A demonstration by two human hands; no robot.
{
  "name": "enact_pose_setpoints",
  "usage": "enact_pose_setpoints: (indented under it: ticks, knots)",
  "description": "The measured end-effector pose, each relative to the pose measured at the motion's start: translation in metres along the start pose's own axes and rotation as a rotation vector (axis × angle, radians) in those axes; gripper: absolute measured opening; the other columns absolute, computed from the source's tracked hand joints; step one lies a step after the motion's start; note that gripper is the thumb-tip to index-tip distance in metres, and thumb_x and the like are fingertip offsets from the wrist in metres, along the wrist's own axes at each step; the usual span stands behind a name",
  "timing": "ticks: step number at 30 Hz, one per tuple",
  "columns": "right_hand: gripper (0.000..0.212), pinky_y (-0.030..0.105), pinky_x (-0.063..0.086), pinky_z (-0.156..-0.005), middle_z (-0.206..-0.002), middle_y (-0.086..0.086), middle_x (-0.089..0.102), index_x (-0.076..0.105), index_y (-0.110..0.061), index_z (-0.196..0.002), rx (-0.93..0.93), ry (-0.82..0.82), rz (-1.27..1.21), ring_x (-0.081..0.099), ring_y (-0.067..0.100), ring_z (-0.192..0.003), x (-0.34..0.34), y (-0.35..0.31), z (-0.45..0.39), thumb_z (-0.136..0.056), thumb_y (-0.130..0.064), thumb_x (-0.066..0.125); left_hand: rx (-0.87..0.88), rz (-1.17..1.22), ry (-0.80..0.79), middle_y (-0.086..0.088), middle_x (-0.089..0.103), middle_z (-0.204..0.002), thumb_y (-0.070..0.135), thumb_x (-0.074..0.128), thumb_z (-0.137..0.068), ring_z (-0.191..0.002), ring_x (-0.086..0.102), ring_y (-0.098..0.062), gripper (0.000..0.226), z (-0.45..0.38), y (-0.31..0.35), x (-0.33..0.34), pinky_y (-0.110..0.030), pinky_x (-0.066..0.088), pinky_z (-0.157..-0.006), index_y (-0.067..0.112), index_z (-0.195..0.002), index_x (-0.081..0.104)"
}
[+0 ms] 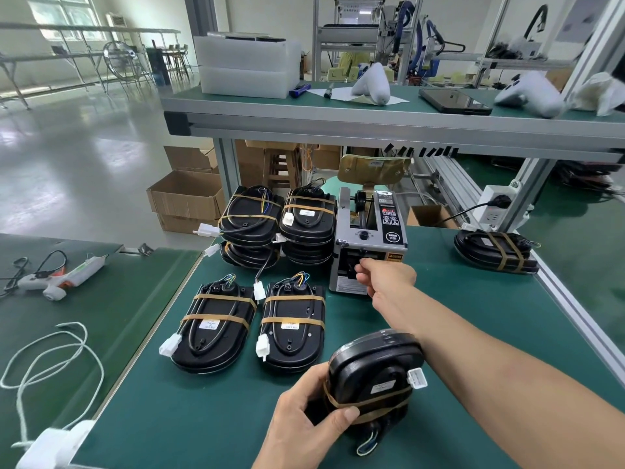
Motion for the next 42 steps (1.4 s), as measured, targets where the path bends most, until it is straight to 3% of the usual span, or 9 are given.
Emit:
enact_pose_setpoints:
  ticks: [11, 20, 27, 30, 33, 36, 38, 40, 42]
  knots:
    - [0.008, 0.018, 0.038, -0.040, -0.060, 0.003, 0.074, 0.071, -0.008, -0.076, -0.011, 0.031, 0.021, 0.057, 0.004, -0.038, 0.002, 0.001, 0.005, -0.083, -0.006, 0.075, -0.002, -0.035, 0.014, 0.003, 0.078, -0.120, 0.047, 0.085, -0.088, -0.115, 0.073, -0.019, 0.054, 0.000, -0.005, -0.001, -0.019, 0.053, -0.099, 0.040, -0.137, 0.064]
    - [0.003, 0.018, 0.041, -0.049, -0.068, 0.001, 0.075, 0.077, -0.010, -0.090, 0.021, -0.410, 0.252, 0.056, 0.005, -0.044, 0.024, 0.009, 0.030, -0.088, -0.011, 0.076, -0.007, -0.010, -0.010, 0.001, 0.078, -0.123, 0.050, 0.086, -0.087, -0.117, 0.073, -0.019, 0.057, 0.000, -0.001, 0.001, -0.020, 0.052, -0.100, 0.039, -0.139, 0.064]
    - [0.006, 0.021, 0.049, -0.057, -0.078, 0.003, 0.070, 0.075, -0.014, -0.097, -0.041, -0.655, 0.149, 0.062, 0.010, -0.060, -0.004, -0.006, 0.053, -0.093, -0.019, 0.075, 0.001, -0.006, -0.008, 0.004, 0.077, -0.124, 0.055, 0.085, -0.084, -0.118, 0.072, -0.016, 0.060, 0.002, 0.000, 0.001, -0.024, 0.053, -0.103, 0.043, -0.139, 0.064]
    - [0.009, 0.025, 0.049, -0.067, -0.083, 0.005, 0.070, 0.075, -0.019, -0.086, -0.100, -0.707, 0.089, 0.065, 0.014, -0.069, -0.030, -0.022, 0.076, -0.089, -0.026, 0.079, 0.004, 0.004, -0.022, 0.001, 0.077, -0.126, 0.045, 0.085, -0.088, -0.120, 0.072, -0.019, 0.057, 0.001, -0.001, 0.002, -0.027, 0.053, -0.104, 0.036, -0.140, 0.064]
    - [0.013, 0.031, 0.050, -0.081, -0.088, 0.005, 0.072, 0.076, -0.025, -0.076, -0.185, -0.690, 0.084, 0.070, 0.016, -0.084, -0.061, -0.037, 0.106, -0.077, -0.035, 0.085, 0.006, 0.026, -0.011, -0.002, 0.076, -0.126, 0.049, 0.085, -0.087, -0.120, 0.072, -0.021, 0.057, 0.000, 0.000, 0.002, -0.025, 0.053, -0.103, 0.034, -0.138, 0.066]
    - [0.014, 0.037, 0.052, -0.092, -0.099, 0.007, 0.076, 0.076, -0.022, -0.076, -0.239, -0.645, 0.107, 0.071, 0.018, -0.102, -0.089, -0.043, 0.135, -0.075, -0.030, 0.087, 0.004, 0.037, 0.000, -0.001, 0.076, -0.127, 0.048, 0.086, -0.087, -0.120, 0.072, -0.020, 0.056, 0.001, -0.001, 0.002, -0.023, 0.053, -0.102, 0.036, -0.137, 0.067]
    - [0.019, 0.039, 0.051, -0.099, -0.109, 0.004, 0.079, 0.077, -0.019, -0.073, -0.261, -0.615, 0.134, 0.069, 0.018, -0.105, -0.101, -0.043, 0.153, -0.068, -0.030, 0.092, 0.010, 0.029, -0.007, -0.002, 0.076, -0.127, 0.044, 0.086, -0.089, -0.120, 0.071, -0.021, 0.055, 0.001, -0.002, 0.002, -0.024, 0.053, -0.102, 0.034, -0.139, 0.066]
    - [0.018, 0.037, 0.048, -0.106, -0.113, 0.002, 0.079, 0.075, -0.019, -0.067, -0.276, -0.605, 0.148, 0.070, 0.014, -0.106, -0.106, -0.041, 0.166, -0.065, -0.035, 0.082, 0.012, 0.019, -0.024, -0.003, 0.075, -0.127, 0.042, 0.085, -0.091, -0.120, 0.071, -0.022, 0.054, 0.001, -0.002, 0.003, -0.025, 0.053, -0.102, 0.030, -0.140, 0.065]
    - [0.015, 0.035, 0.044, -0.110, -0.112, -0.001, 0.079, 0.074, -0.014, -0.068, -0.283, -0.587, 0.168, 0.072, 0.013, -0.109, -0.109, -0.037, 0.169, -0.073, -0.025, 0.081, 0.008, 0.014, -0.032, -0.004, 0.075, -0.128, 0.041, 0.084, -0.092, -0.120, 0.071, -0.023, 0.054, 0.002, -0.003, 0.003, -0.026, 0.053, -0.102, 0.029, -0.141, 0.065]
Point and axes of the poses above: each hand's wrist, its own z-axis away from the middle knuckle, its own x-axis out of the palm, y = z × x, the point moved 7 cm from there along -z, towards the middle knuckle
